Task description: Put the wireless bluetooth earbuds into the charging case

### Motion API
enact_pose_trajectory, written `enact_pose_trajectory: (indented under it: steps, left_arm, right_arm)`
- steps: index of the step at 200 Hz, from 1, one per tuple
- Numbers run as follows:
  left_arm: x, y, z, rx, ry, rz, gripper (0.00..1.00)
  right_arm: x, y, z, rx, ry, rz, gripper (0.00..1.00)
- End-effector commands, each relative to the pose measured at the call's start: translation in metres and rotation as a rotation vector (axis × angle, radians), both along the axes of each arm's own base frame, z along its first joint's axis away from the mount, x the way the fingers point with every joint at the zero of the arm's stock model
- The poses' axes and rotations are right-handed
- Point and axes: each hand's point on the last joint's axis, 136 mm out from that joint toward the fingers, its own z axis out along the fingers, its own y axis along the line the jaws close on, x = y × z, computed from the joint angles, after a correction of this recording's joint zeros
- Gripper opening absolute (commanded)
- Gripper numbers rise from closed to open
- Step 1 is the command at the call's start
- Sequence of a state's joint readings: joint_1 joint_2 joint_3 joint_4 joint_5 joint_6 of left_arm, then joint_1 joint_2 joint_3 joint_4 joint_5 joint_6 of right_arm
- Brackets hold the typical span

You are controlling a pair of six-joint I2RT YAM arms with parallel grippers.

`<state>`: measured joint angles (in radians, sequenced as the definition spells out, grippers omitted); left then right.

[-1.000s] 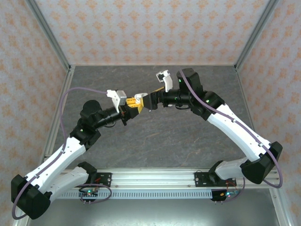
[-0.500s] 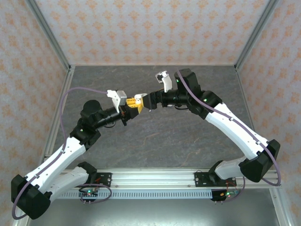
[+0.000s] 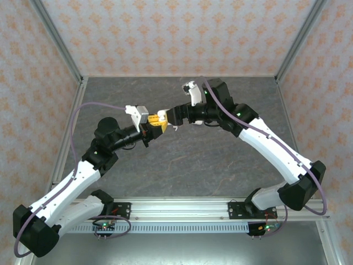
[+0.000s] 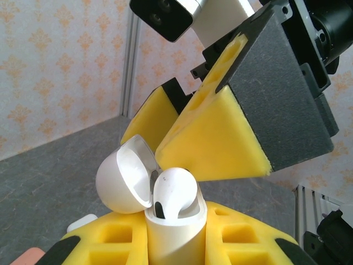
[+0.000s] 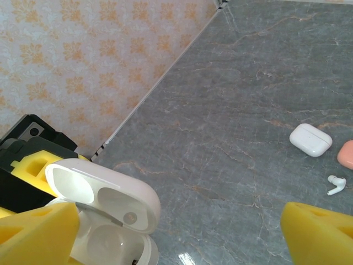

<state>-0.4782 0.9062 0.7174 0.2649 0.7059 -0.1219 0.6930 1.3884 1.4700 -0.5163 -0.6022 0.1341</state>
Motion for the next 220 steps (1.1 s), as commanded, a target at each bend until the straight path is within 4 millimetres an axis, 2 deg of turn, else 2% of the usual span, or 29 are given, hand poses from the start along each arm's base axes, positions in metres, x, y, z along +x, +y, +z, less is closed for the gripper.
enact_pose_trajectory:
  steps: [1, 34, 63, 84, 96, 130, 149, 185, 220]
  left_arm:
    - [-0.003, 0.0, 0.021, -0.01, -0.078, -0.006, 0.0]
    - [-0.002, 0.001, 0.017, -0.001, -0.083, 0.004, 0.0]
    - [-0.007, 0.004, 0.023, -0.016, -0.12, 0.008, 0.0]
    - [-0.012, 0.008, 0.026, 0.003, -0.136, 0.016, 0.0]
    - [-0.015, 0.01, 0.028, 0.015, -0.146, 0.023, 0.0]
    - [-0.03, 0.016, 0.037, 0.031, -0.179, 0.013, 0.0]
    - [-0.042, 0.018, 0.047, 0.017, -0.209, -0.012, 0.0]
    - [-0.06, 0.024, 0.072, -0.008, -0.298, -0.027, 0.0]
    - [-0.057, 0.025, 0.067, 0.039, -0.371, -0.005, 0.0]
  right_arm:
    - [-0.004, -0.006, 0.03, 0.066, -0.059, 0.011, 0.96]
    - [-0.004, -0.023, 0.05, 0.157, -0.083, -0.031, 0.98]
    - [0.014, -0.044, 0.035, 0.129, -0.05, -0.171, 0.97]
    - [0.037, -0.063, 0.009, 0.092, 0.014, -0.323, 0.9]
    - [0.048, -0.07, -0.013, 0.041, 0.056, -0.394, 0.84]
    - [0.067, -0.061, -0.076, -0.102, 0.188, -0.415, 0.75]
    - [0.079, -0.054, -0.104, -0.143, 0.23, -0.422, 0.74]
    - [0.095, -0.046, -0.14, -0.212, 0.26, -0.415, 0.73]
    - [0.1, -0.034, -0.159, -0.221, 0.274, -0.375, 0.73]
